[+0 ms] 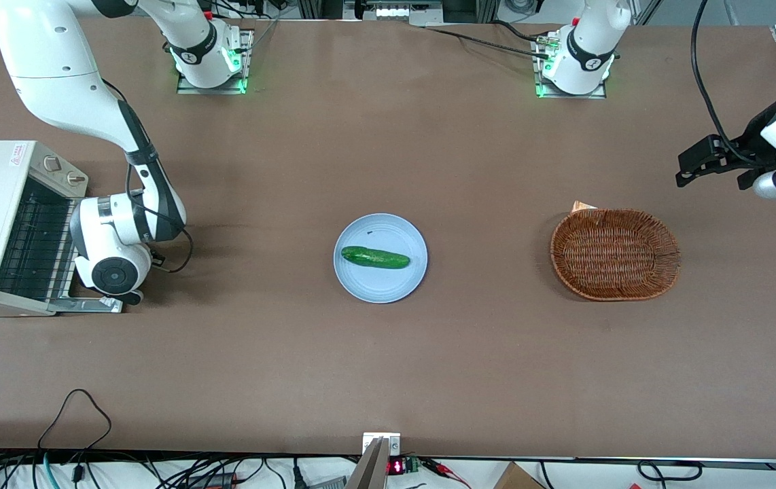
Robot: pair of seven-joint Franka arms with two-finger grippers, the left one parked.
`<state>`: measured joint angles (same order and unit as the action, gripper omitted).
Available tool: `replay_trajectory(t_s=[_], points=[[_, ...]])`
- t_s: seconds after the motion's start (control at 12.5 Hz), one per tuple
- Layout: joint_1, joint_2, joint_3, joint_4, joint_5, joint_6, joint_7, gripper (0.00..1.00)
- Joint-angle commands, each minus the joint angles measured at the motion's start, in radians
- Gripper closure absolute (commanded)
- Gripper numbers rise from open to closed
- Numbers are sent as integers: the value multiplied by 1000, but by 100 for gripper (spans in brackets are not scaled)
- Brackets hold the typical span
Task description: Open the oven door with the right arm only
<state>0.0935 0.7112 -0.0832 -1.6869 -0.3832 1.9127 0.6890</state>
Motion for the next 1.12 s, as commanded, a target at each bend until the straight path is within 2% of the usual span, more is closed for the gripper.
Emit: replay_trajectory(t_s=[0.0,0.08,0.24,0.32,0.4,0.48,0.56,0.88,0.96,1.04], points=[[-5,-21,-3,15,81,-18,-43,92],[-5,-25,-3,15,107,-20,-55,92],[-6,-45,-4,30,200,-34,-63,92],[-6,-59,-6,44,226,-62,-75,92],[-11,-85,-10,85,265,-160,-153,90],[-24,-101,-10,119,282,-210,-202,65],[-32,-117,-10,151,283,-254,-233,1],[-35,-211,-15,204,287,-389,-409,0],[-46,-252,-16,204,302,-411,-445,0],[-63,-298,-17,205,352,-423,-483,0]])
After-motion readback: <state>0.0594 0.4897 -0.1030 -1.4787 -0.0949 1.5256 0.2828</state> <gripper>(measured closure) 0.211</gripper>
